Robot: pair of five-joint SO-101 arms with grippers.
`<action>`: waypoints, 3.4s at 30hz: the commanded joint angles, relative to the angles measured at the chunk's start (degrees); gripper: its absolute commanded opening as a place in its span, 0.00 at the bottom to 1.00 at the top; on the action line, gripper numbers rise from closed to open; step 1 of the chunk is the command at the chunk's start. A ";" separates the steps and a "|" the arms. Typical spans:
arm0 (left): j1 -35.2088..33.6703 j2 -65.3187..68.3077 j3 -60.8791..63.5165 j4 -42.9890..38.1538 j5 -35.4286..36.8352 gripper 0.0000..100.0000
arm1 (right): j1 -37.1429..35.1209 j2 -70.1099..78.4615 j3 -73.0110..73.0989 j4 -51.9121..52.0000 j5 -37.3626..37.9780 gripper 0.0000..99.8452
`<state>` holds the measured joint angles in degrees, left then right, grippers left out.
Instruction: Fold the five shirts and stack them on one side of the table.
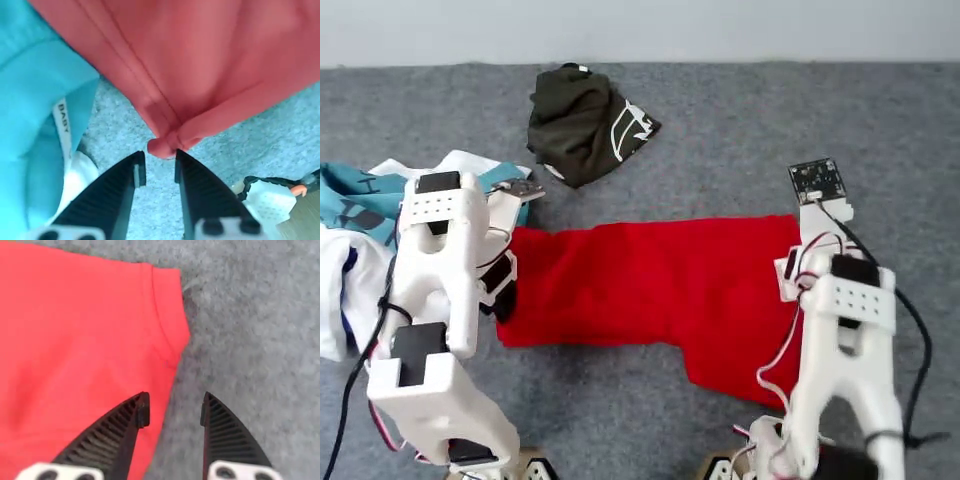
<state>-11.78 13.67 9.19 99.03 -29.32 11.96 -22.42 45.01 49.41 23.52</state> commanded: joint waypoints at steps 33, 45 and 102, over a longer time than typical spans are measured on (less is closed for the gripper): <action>-0.70 -3.34 -1.36 1.58 -1.05 0.10 | 12.62 21.93 -20.40 -1.80 10.64 0.01; -0.79 -3.34 1.45 1.49 -1.05 0.10 | 14.46 25.80 -20.57 0.04 11.96 0.11; 9.05 -7.65 -11.91 -3.08 15.12 0.11 | 15.78 -4.35 -25.76 24.92 11.96 0.19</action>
<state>1.49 10.68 3.56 98.15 -16.22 27.43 -24.44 21.45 73.85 35.21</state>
